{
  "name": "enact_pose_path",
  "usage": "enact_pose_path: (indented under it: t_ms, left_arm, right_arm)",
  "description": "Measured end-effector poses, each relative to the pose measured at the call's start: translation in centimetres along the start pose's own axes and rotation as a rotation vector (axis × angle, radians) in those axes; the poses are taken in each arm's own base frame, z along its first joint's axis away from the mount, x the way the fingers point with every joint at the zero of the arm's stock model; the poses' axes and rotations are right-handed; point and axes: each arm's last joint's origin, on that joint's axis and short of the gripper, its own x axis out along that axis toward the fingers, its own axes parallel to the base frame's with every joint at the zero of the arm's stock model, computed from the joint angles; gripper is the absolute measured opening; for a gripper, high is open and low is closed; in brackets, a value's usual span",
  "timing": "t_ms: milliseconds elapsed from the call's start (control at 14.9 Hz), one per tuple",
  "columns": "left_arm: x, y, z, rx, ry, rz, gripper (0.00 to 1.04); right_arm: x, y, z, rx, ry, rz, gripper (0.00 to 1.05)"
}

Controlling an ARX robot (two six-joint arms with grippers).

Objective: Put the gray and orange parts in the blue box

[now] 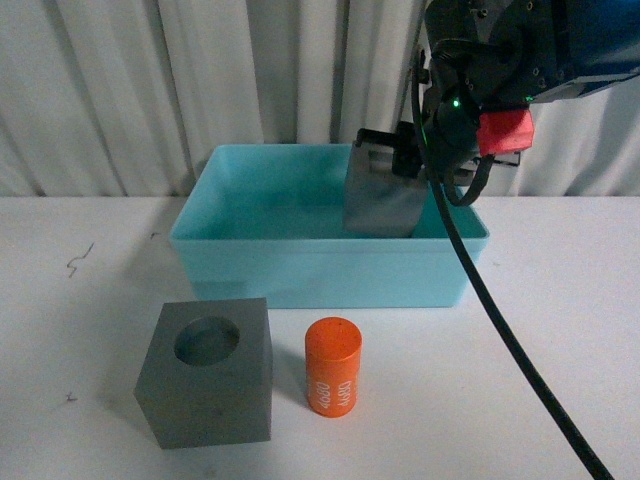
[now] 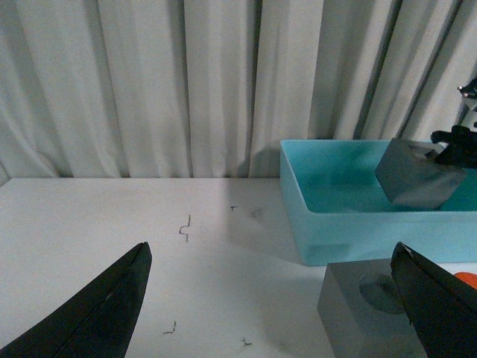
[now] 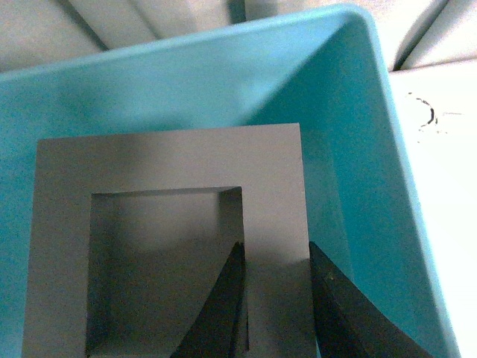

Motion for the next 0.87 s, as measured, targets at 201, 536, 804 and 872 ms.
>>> enact_pose_path:
  t_ms: [201, 536, 804, 872]
  left_arm:
    - [0.0, 0.0, 0.0, 0.0, 0.0, 0.0, 0.98]
    - [0.0, 0.0, 0.0, 0.0, 0.0, 0.0, 0.98]
    - [0.0, 0.0, 0.0, 0.0, 0.0, 0.0, 0.98]
    - [0.0, 0.0, 0.0, 0.0, 0.0, 0.0, 0.98]
  right_arm:
    - [-0.4, 0.2, 0.8, 0.01, -0.075, 0.015, 0.58]
    - [-10.7, -2.2, 3.4, 0.05, -0.309, 0.051, 0.97]
    - [-23.7, -6.5, -4.7, 0.126, -0.261, -0.099, 0.98]
    - [-23.7, -6.9, -6.5, 0.129, -0.217, -0.112, 0.98]
